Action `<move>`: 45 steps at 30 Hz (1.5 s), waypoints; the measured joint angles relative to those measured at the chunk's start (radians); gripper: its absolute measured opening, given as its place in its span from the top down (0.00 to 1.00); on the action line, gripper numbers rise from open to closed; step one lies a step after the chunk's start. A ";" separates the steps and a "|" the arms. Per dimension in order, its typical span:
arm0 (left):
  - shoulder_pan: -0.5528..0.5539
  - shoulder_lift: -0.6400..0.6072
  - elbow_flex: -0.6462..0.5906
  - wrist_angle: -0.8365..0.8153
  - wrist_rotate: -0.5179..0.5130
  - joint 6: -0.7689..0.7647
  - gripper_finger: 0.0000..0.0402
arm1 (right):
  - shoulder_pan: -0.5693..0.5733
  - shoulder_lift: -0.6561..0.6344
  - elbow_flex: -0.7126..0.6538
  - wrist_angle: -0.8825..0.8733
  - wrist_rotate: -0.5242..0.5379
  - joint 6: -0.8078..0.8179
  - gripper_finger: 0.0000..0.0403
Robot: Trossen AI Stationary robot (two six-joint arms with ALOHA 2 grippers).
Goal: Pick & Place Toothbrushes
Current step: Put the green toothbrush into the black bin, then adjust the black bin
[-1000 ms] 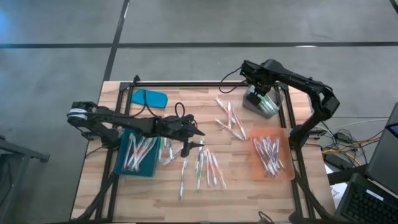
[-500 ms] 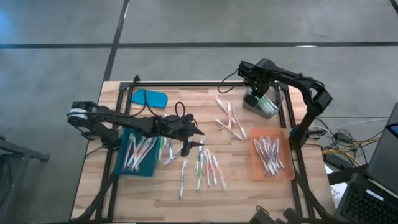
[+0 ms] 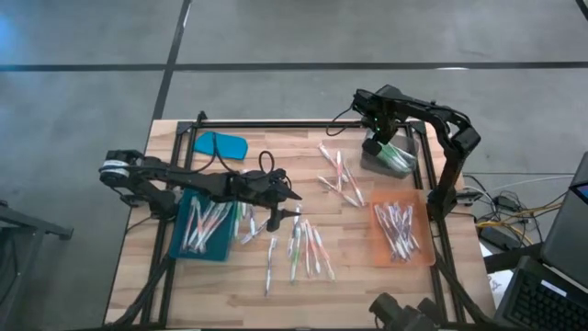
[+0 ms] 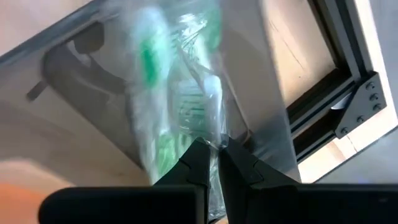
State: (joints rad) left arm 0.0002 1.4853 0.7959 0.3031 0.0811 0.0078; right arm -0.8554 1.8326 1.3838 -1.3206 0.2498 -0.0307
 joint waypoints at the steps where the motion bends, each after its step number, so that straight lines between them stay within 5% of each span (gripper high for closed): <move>1: 0.000 0.000 0.000 0.001 0.000 0.000 0.41 | -0.003 0.008 0.000 0.000 0.000 -0.003 0.97; 7: 0.005 0.000 0.000 0.001 0.000 0.008 0.41 | -0.006 0.038 -0.002 0.014 -0.020 -0.011 0.95; 20: 0.013 0.000 0.000 0.001 0.000 0.010 0.41 | -0.007 0.026 0.046 0.010 -0.023 -0.053 0.65; 29: 0.019 0.000 0.000 0.000 0.000 0.012 0.41 | 0.005 0.025 0.159 -0.066 -0.066 -0.008 0.55; 34: 0.027 0.000 0.000 0.000 0.000 0.013 0.41 | 0.050 0.024 0.168 -0.061 -0.183 -0.029 0.61; 42: 0.031 0.000 0.000 -0.008 0.000 0.013 0.41 | 0.151 0.024 0.164 -0.059 -0.210 -0.076 0.92; 45: 0.031 0.000 0.000 -0.009 0.000 0.012 0.41 | 0.188 0.024 0.163 -0.059 -0.245 -0.077 0.96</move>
State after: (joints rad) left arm 0.0315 1.4853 0.7959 0.2941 0.0812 0.0200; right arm -0.6673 1.8565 1.5467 -1.3801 0.0044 -0.1079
